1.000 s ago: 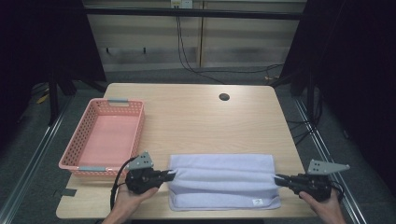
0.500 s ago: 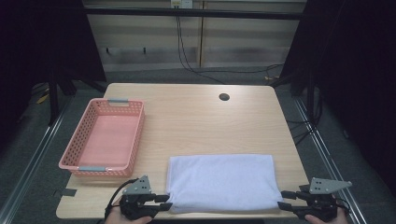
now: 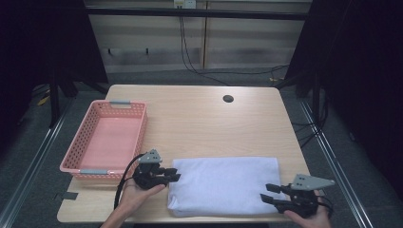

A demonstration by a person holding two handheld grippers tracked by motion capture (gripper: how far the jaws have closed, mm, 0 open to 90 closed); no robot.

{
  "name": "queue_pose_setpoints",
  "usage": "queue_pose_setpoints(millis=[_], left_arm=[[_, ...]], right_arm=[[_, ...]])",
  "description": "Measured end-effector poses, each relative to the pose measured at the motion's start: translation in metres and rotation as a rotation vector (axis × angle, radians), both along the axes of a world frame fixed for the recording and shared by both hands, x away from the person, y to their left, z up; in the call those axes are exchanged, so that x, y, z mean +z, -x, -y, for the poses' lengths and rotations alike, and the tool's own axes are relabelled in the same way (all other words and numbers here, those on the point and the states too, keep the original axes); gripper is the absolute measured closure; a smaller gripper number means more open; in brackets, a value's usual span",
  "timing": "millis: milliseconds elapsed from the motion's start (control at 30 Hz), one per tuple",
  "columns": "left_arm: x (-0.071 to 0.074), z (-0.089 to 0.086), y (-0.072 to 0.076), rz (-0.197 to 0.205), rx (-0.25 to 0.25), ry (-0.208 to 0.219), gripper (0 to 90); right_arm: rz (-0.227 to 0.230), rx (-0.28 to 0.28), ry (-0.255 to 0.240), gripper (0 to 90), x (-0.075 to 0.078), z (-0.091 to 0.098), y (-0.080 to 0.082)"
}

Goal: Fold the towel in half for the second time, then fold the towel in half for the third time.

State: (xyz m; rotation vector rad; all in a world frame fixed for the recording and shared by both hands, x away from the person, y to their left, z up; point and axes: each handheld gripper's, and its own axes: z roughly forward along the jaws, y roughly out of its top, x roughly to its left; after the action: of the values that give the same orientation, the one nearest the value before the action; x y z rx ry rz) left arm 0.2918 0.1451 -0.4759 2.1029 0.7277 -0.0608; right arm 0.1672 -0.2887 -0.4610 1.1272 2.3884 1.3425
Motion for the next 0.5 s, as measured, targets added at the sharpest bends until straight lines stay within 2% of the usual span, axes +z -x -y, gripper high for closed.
queue_pose_setpoints(millis=[33,133,167,233,267,300,367,433,467,500], left_arm=[[-0.001,0.002,-0.004,0.003,0.003,-0.019,66.1],[-0.007,0.007,-0.016,-0.024,-0.029,-0.046,64.4],[-0.008,0.009,-0.019,-0.047,-0.031,-0.046,63.7],[-0.011,0.011,-0.019,-0.019,-0.030,-0.067,65.0],[-0.013,0.012,-0.019,-0.017,-0.027,-0.087,66.1],[-0.015,0.012,-0.020,-0.027,-0.030,-0.096,65.9],[-0.018,0.013,-0.020,-0.024,-0.026,-0.090,65.2],[-0.019,0.014,-0.020,-0.023,-0.017,-0.083,63.1],[-0.020,0.015,-0.020,-0.017,-0.015,-0.085,62.3],[-0.021,0.016,-0.020,-0.012,-0.007,-0.083,62.2]], right_arm=[[-0.009,0.021,0.010,52.9,-0.001,-0.009,-0.002],[-0.049,0.058,0.008,46.2,-0.005,-0.037,-0.009],[-0.061,0.082,0.007,45.3,-0.007,-0.047,-0.013],[-0.071,0.113,0.025,42.9,-0.010,-0.067,-0.019],[-0.074,0.144,0.042,42.4,-0.012,-0.077,-0.023],[-0.073,0.147,0.063,41.4,-0.015,-0.087,-0.026],[-0.098,0.189,0.099,39.4,-0.024,-0.103,-0.034],[-0.105,0.218,0.130,37.7,-0.031,-0.113,-0.040],[-0.102,0.219,0.123,37.2,-0.032,-0.115,-0.042],[-0.107,0.220,0.116,40.9,-0.032,-0.114,-0.044]])
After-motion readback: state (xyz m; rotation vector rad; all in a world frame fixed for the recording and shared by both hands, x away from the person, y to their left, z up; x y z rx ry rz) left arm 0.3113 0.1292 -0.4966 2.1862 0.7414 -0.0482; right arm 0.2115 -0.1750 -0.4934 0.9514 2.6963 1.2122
